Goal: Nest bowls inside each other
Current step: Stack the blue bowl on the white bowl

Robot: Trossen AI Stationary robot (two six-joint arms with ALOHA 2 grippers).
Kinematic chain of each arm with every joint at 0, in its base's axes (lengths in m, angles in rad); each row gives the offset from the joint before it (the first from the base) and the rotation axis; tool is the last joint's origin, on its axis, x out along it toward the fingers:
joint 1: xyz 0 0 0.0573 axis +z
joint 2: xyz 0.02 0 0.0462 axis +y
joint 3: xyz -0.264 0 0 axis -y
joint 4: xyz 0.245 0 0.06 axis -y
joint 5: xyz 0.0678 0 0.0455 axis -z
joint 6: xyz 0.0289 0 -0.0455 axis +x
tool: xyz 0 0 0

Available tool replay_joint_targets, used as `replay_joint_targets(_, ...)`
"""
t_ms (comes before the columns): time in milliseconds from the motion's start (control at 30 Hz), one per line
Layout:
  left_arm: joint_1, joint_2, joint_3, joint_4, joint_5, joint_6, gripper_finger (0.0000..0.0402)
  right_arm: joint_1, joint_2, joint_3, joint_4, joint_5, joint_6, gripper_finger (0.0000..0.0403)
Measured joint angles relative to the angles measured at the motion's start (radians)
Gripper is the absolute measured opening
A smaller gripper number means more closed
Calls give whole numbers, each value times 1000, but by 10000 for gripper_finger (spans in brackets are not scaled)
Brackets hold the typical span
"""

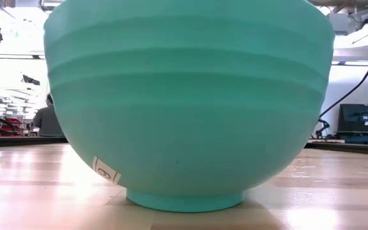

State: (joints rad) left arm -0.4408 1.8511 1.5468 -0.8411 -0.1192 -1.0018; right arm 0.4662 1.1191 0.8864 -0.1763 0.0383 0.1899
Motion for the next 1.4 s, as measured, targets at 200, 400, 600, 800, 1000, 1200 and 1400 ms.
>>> replay_joint_targets(200, -18, -1, -15, 7, -43, -23, 61, -24, 0, 0, 0, 0, -7, 102)
replay_joint_targets(400, -18, 0, -124, 115, 31, -61, 61, -30, 0, 0, 1, 0, -7, 102)
replay_joint_targets(600, -17, 0, -140, 145, 16, -60, 61, -30, 0, 0, 2, 0, -6, 102)
replay_joint_targets(800, -16, 2, -141, 142, -17, -44, 61, -30, 0, 0, 5, 0, -5, 102)
replay_joint_targets(1000, -13, 58, -145, 184, 63, -38, 61, -30, 0, 0, 11, 0, 3, 102)
replay_joint_targets(1200, -11, 74, -144, 230, 51, -29, 61, -30, -1, 0, 12, 0, 4, 102)
replay_joint_targets(1400, 3, 74, -144, 184, 32, 14, 20, -30, -1, 0, 13, 0, 7, 102)
